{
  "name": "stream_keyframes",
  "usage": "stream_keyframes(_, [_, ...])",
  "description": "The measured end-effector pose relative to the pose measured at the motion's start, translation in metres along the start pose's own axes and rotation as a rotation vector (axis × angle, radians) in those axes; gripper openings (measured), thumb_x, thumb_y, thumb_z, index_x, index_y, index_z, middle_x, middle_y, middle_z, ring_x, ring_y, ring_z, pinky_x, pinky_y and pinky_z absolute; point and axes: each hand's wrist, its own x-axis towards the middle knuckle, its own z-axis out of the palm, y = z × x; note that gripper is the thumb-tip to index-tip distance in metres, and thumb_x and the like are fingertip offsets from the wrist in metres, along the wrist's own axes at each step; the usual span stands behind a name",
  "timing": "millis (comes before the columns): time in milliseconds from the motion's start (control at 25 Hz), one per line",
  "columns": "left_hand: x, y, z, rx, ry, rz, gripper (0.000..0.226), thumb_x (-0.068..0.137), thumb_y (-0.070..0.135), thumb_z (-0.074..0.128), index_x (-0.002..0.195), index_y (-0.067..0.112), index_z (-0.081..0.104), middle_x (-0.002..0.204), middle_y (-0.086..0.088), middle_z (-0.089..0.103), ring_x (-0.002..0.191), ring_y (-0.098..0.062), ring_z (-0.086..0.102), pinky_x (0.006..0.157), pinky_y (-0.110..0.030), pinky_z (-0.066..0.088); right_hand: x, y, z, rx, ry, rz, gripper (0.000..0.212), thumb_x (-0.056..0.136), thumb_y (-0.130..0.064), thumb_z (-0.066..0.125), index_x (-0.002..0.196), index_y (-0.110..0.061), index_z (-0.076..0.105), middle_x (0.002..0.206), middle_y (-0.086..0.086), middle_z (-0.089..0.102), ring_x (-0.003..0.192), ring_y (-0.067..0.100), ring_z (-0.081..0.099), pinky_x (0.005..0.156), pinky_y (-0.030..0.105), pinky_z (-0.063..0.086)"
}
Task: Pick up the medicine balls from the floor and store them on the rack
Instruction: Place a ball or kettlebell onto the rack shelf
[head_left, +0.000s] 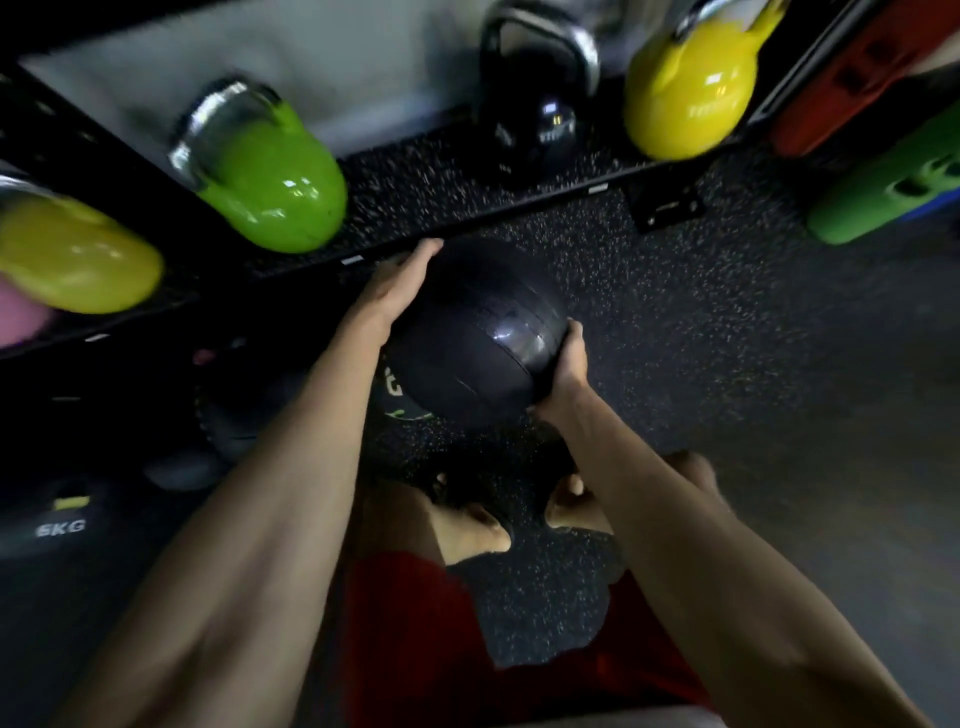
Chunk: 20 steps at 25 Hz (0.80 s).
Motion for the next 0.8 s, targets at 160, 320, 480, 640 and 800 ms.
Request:
stream_keyframes(160, [-0.062,0.044,-0.076,-0.104,0.087,-0.057,0.081,0.062,0.080,0.057,0.123,0.028,0.069,0.126,0.000,0.068,0.115,-0.024,0.063,0.107,-0.045,0.046,-0.103,-0.038,0.055,-0.170,-0.110,-0.044,0.066,0.094,-0.068,0.035,0.123,-0.021,0.071,0.111,0.007,0.076,0.105,0.031,0.070,0.083,0.045,0.059])
stream_keyframes(320, [-0.126,0.082,-0.134,-0.222,0.148,-0.073,0.073,0.063,0.084,0.054,0.111,0.033,0.073,0.111,0.003,0.074,0.104,-0.024,0.069,0.099,-0.045,0.051,-0.177,-0.069,0.104,-0.325,-0.232,-0.116,0.065,0.098,-0.064,0.031,0.123,-0.019,0.070,0.107,0.008,0.077,0.100,0.030,0.071,0.070,0.036,0.058])
stream_keyframes(480, [-0.201,0.128,-0.168,-0.353,0.255,0.070,0.045,0.088,0.063,0.052,0.101,0.027,0.075,0.105,0.004,0.074,0.100,-0.020,0.069,0.096,-0.039,0.053,-0.227,-0.088,0.143,-0.433,-0.360,-0.224,0.069,0.098,-0.067,0.031,0.126,-0.017,0.069,0.114,0.012,0.075,0.108,0.030,0.070,0.087,0.041,0.058])
stream_keyframes(640, [-0.233,0.156,-0.202,-0.422,0.336,0.116,0.069,0.077,0.069,0.055,0.123,0.020,0.070,0.122,-0.006,0.070,0.106,-0.026,0.067,0.100,-0.042,0.052,-0.272,-0.105,0.175,-0.537,-0.485,-0.335,0.068,0.094,-0.072,0.039,0.122,-0.019,0.072,0.112,0.007,0.076,0.107,0.025,0.072,0.101,0.043,0.053])
stream_keyframes(800, [-0.256,0.195,-0.240,-0.453,0.397,0.217,0.064,0.088,0.063,0.054,0.127,0.013,0.066,0.121,-0.008,0.069,0.107,-0.026,0.066,0.100,-0.042,0.052,-0.313,-0.127,0.209,-0.602,-0.588,-0.471,0.066,0.096,-0.072,0.036,0.120,-0.022,0.072,0.114,0.003,0.076,0.109,0.020,0.071,0.103,0.042,0.052])
